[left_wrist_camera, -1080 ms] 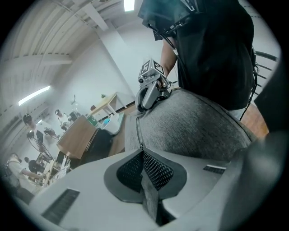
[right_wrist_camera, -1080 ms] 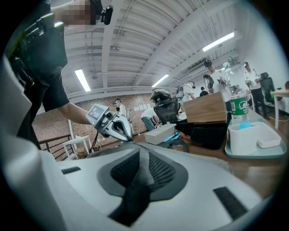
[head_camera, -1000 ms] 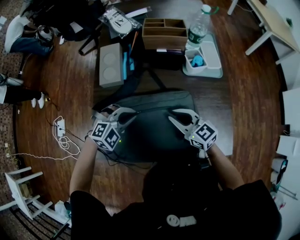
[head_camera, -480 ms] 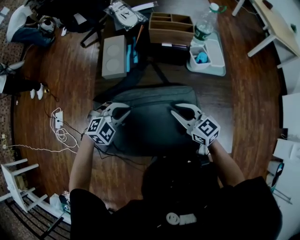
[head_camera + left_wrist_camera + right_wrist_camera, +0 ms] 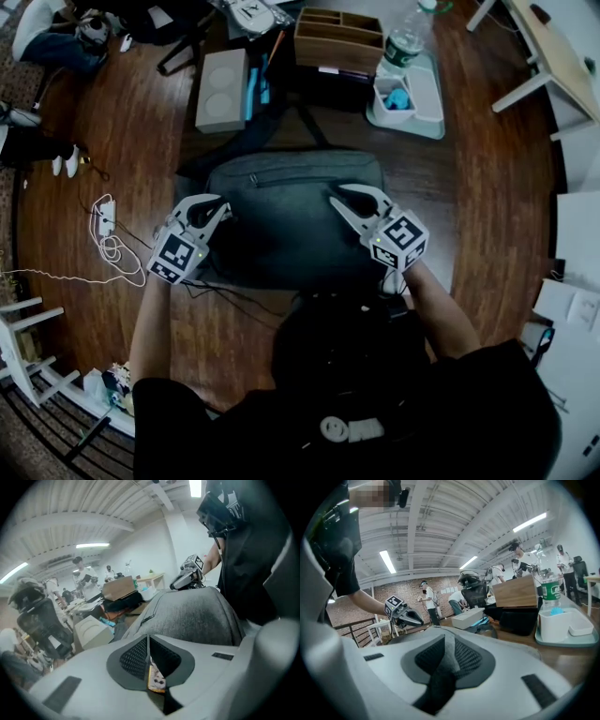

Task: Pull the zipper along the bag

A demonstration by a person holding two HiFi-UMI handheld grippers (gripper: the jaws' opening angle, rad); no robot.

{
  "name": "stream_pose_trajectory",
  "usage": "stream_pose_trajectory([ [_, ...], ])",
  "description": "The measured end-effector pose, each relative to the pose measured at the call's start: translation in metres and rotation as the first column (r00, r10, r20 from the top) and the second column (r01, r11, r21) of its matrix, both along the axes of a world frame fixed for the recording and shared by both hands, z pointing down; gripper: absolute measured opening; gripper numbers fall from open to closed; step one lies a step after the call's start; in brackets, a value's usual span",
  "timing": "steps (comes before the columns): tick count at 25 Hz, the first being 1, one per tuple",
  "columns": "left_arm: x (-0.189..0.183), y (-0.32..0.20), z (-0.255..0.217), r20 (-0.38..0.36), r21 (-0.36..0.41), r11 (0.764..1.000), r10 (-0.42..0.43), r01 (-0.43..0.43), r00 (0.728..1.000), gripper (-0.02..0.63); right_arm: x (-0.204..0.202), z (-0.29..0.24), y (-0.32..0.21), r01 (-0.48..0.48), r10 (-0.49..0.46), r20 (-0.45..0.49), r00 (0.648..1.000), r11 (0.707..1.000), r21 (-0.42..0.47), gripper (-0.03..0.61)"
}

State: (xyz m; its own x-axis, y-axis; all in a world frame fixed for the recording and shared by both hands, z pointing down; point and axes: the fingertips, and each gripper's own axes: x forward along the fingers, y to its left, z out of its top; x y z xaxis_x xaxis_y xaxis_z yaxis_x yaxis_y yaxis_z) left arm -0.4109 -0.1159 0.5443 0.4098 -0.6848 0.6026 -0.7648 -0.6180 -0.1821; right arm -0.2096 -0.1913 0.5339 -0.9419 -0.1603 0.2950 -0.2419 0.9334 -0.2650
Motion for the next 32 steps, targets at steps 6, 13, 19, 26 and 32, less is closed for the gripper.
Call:
stream_pose_trajectory([
  [6, 0.002, 0.009, -0.039, -0.199, 0.102, 0.917, -0.360, 0.385, 0.911, 0.002, 0.001, -0.002, -0.001, 0.001, -0.001, 0.022, 1.000, 1.000, 0.015, 0.077],
  [13, 0.039, 0.024, -0.061, -0.462, 0.058, 0.614, -0.683, 0.787, 0.566, 0.000, 0.003, -0.011, 0.000, -0.003, 0.002, 0.032, 0.999, 0.999, 0.033, 0.065],
  [19, 0.110, 0.043, -0.097, -0.544, 0.093, 0.476, -0.711, 0.874, 0.445, 0.000, 0.033, -0.076, 0.036, 0.023, -0.033, 0.173, 0.984, 0.998, 0.062, 0.002],
  [26, 0.194, 0.077, -0.130, -0.569, 0.170, 0.444, -0.685, 0.880, 0.455, 0.000, 0.089, -0.110, 0.094, 0.022, -0.036, 0.267, 0.963, 0.998, 0.052, 0.002],
  [32, 0.257, 0.118, -0.152, -0.549, 0.236, 0.420, -0.687, 0.876, 0.477, 0.002, 0.132, -0.130, 0.157, 0.087, -0.107, 0.288, 0.952, 0.993, 0.082, 0.002],
])
